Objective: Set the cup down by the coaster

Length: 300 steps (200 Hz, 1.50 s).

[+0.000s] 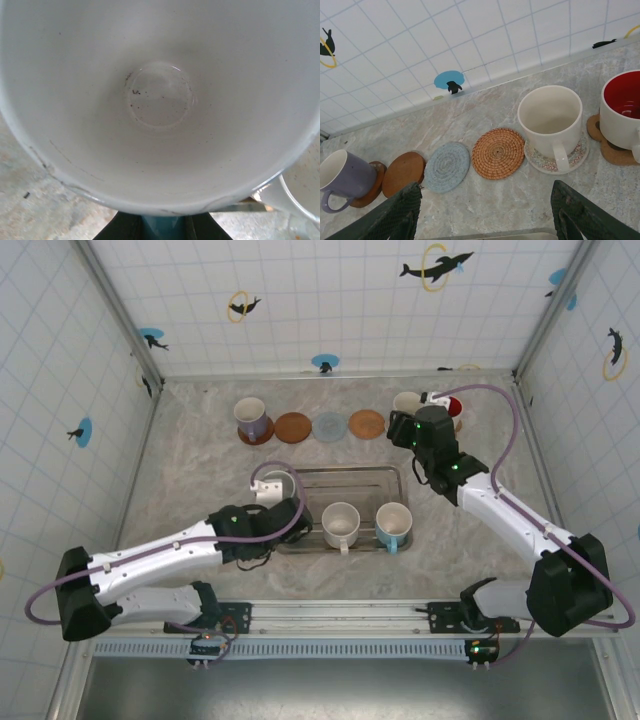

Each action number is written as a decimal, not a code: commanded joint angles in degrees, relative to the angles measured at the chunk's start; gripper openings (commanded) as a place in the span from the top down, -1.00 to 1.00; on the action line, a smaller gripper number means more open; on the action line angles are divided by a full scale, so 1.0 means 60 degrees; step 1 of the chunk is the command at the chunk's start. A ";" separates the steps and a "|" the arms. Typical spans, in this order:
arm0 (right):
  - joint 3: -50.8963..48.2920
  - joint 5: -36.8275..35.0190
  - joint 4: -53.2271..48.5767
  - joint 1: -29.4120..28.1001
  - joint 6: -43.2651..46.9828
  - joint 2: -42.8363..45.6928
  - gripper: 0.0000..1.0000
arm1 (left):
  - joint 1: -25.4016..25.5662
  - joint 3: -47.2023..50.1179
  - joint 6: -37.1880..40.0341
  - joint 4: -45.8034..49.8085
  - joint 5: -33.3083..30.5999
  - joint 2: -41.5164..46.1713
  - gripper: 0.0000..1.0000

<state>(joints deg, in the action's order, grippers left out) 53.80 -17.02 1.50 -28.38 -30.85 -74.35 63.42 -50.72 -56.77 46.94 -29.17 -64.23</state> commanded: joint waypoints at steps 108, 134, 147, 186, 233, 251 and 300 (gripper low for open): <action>0.0119 0.0397 0.0334 0.0199 0.0026 -0.0324 -0.40 | -0.3294 -0.2245 0.4279 -0.2681 0.1862 -0.2230 1.00; 0.0130 0.0448 0.0343 0.0276 0.0030 -0.0380 -0.40 | -0.3922 -0.2820 0.4719 -0.2964 0.2324 -0.3036 1.00; 0.0137 0.0488 0.0338 0.0342 0.0030 -0.0424 -0.40 | -0.4209 -0.3116 0.4902 -0.3126 0.2518 -0.3411 1.00; 0.0204 0.0685 0.0363 0.0526 0.0023 -0.0637 -0.40 | -0.4953 -0.4188 0.5436 -0.3530 0.2972 -0.4536 1.00; 0.0355 0.0878 0.0366 0.0684 0.0008 -0.0987 -0.40 | -0.5622 -0.5476 0.5897 -0.3487 0.3377 -0.6112 1.00; 0.0458 0.0989 0.0329 0.0738 -0.0014 -0.1163 -0.39 | -0.5827 -0.5797 0.6011 -0.3501 0.3483 -0.6591 1.00; 0.0784 0.1143 0.0238 0.0746 -0.0022 -0.1690 -0.38 | -0.6051 -0.6337 0.6232 -0.3779 0.3860 -0.7533 1.00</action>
<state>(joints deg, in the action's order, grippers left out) 54.81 -10.85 1.50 -24.25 -30.87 -83.13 27.20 -85.06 -21.50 27.99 -7.49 -108.33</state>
